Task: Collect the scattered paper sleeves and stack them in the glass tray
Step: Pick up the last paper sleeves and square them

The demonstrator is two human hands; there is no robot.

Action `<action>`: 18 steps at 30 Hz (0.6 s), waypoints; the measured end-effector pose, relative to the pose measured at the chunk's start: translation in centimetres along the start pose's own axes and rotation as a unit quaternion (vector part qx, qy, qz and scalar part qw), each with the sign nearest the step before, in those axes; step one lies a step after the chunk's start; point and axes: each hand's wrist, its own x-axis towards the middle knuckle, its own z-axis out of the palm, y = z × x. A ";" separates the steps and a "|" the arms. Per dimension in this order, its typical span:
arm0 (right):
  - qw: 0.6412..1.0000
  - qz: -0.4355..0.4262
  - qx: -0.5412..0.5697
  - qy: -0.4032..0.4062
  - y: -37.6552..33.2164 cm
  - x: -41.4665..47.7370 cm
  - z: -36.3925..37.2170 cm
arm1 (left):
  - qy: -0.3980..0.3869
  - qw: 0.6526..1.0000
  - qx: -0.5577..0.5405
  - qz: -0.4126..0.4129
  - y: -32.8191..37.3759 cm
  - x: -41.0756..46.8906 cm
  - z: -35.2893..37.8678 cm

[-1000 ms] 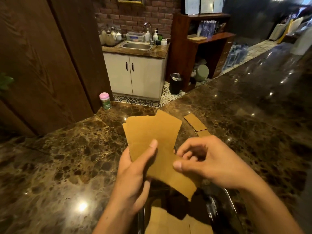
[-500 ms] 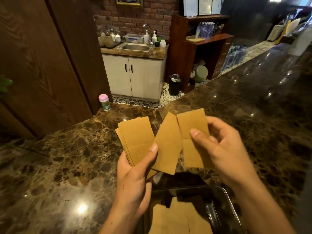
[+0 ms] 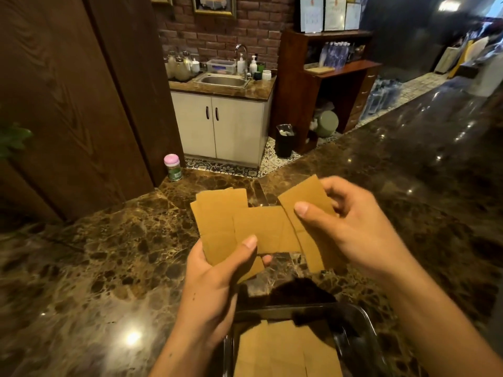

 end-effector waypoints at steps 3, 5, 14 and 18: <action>0.989 0.021 -0.041 -0.139 0.4 -1.4 0.9 | 0.008 1.000 0.016 0.010 0.2 0.2 -0.2; 0.978 0.031 -0.054 -0.200 0.4 -1.8 1.0 | -0.006 0.999 0.046 0.017 0.2 0.2 -0.1; 0.974 0.080 0.205 -0.050 1.9 -2.4 2.2 | -0.025 0.999 -0.009 -0.033 0.3 -0.2 -0.3; 0.978 0.050 0.180 -0.090 1.0 -1.7 1.4 | -0.029 0.998 0.052 -0.016 0.1 -0.1 -0.6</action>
